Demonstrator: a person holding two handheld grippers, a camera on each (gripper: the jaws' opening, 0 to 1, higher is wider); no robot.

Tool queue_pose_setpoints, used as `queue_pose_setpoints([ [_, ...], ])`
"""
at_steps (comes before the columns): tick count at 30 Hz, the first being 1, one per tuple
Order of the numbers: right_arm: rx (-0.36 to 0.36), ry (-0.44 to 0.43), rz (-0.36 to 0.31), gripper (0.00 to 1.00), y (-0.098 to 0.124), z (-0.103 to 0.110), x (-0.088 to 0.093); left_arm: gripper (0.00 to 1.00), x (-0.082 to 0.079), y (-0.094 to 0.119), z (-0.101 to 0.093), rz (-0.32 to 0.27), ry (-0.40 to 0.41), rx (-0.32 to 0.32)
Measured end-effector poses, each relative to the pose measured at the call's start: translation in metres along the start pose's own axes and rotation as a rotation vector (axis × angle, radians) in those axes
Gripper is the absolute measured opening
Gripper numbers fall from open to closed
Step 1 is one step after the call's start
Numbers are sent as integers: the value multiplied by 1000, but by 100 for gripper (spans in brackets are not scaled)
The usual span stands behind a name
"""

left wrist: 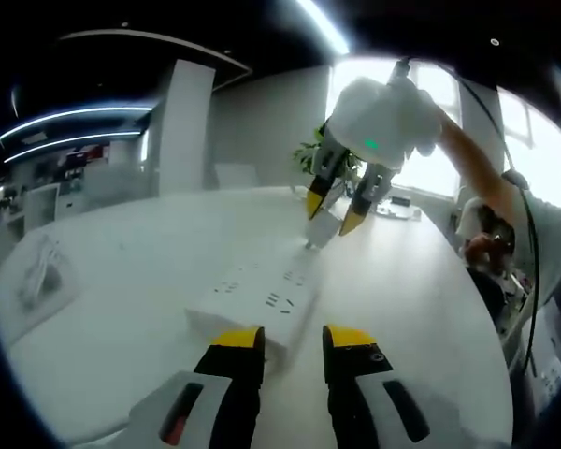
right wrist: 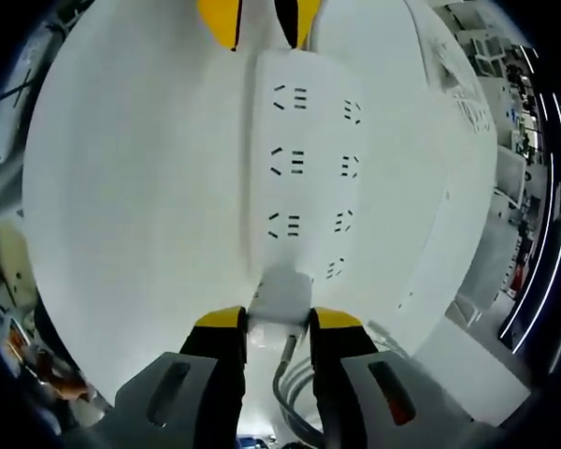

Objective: Straighten the power strip on the desk, plug the charger into it

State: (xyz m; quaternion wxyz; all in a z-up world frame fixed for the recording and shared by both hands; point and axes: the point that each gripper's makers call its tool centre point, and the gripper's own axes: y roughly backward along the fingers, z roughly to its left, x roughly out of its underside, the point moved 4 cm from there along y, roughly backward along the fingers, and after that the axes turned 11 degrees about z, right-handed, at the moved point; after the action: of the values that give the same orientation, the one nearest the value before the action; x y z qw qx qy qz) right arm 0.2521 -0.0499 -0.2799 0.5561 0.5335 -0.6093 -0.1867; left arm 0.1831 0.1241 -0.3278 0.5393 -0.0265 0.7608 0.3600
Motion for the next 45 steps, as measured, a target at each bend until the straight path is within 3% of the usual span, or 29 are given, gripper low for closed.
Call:
queue_pose_setpoints([
  [9, 19, 14, -17, 25, 2, 1, -4, 25, 0, 0, -1, -3, -3, 0],
  [19, 72, 111, -30, 25, 1, 0, -1, 25, -1, -1, -2, -4, -7, 1],
  [23, 62, 99, -56, 24, 1, -2, 0, 25, 0, -1, -2, -2, -7, 3],
  [31, 75, 139, -26, 25, -1, 0, -9, 25, 1, -3, -4, 1, -13, 8],
  [45, 35, 163, -50, 24, -2, -5, -10, 25, 1, -3, -5, 4, -8, 15],
])
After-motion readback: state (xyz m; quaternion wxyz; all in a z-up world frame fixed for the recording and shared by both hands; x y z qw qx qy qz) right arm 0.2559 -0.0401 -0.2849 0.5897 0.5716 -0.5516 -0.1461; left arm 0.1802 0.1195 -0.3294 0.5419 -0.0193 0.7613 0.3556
